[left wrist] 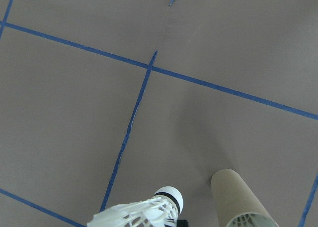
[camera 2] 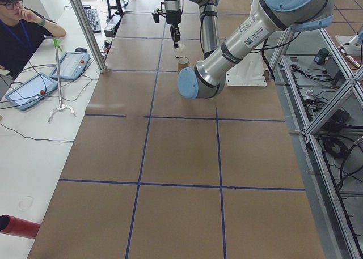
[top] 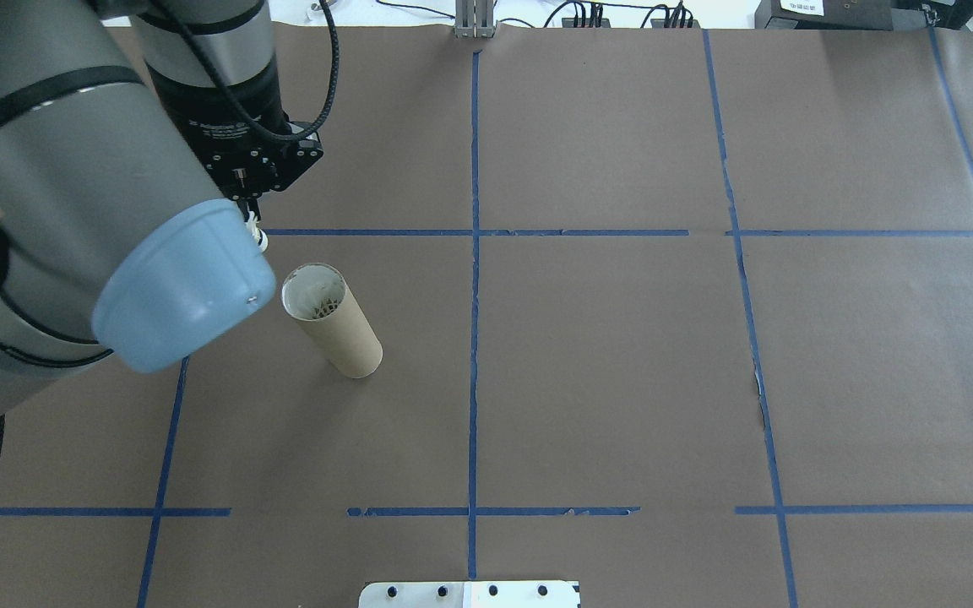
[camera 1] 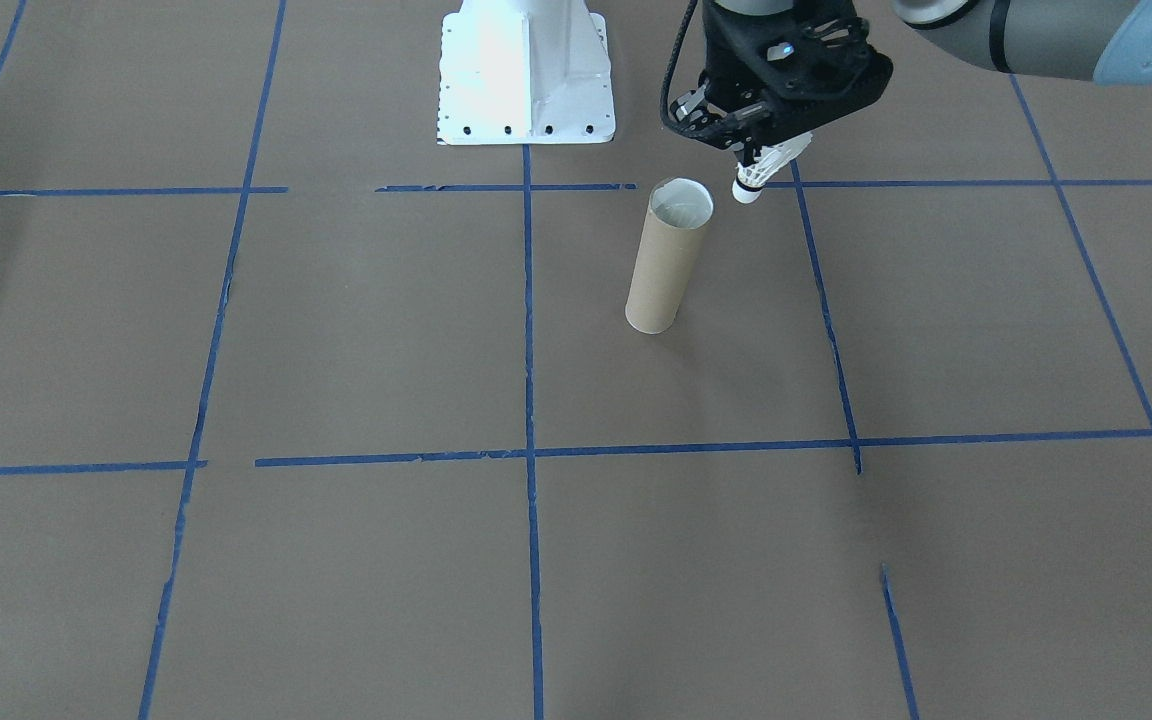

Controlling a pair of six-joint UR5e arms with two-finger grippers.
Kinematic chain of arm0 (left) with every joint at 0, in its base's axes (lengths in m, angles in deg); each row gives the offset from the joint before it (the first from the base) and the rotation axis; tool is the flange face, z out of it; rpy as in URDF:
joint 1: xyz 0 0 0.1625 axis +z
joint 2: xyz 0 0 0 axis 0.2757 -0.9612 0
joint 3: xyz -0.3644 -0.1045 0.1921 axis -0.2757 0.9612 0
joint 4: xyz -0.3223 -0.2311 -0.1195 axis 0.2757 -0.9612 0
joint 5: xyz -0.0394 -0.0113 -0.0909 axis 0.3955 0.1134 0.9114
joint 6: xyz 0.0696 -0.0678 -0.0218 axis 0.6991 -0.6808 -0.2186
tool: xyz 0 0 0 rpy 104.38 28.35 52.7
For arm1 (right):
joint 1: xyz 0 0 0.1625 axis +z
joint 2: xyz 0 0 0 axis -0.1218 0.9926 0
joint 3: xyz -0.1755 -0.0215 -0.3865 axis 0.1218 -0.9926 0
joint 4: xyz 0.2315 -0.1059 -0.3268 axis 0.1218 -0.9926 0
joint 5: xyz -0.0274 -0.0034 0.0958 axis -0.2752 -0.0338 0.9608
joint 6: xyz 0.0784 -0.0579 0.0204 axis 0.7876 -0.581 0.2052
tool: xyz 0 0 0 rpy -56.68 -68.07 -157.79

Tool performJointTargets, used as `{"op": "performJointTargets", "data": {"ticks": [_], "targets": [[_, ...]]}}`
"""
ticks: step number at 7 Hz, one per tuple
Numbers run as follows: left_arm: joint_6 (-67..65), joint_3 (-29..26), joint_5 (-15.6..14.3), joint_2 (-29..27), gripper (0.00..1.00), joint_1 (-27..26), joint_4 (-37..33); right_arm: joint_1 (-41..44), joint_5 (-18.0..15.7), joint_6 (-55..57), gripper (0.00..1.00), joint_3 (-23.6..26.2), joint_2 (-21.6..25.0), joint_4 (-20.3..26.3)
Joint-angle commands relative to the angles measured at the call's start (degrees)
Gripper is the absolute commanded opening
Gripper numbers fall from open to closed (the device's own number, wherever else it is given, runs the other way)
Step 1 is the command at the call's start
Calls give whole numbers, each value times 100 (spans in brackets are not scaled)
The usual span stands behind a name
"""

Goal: Collect badminton balls into bucket

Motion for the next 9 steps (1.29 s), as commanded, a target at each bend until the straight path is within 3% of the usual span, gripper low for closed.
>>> {"op": "performJointTargets", "data": {"ticks": [1,9], "targets": [[-261,-406,-57,-226,0,315,14,0,0,0,100,-1,0,0],[-271,-626,-31,-94,0,483,-109,0,0,0,100,-1,0,0]]}}
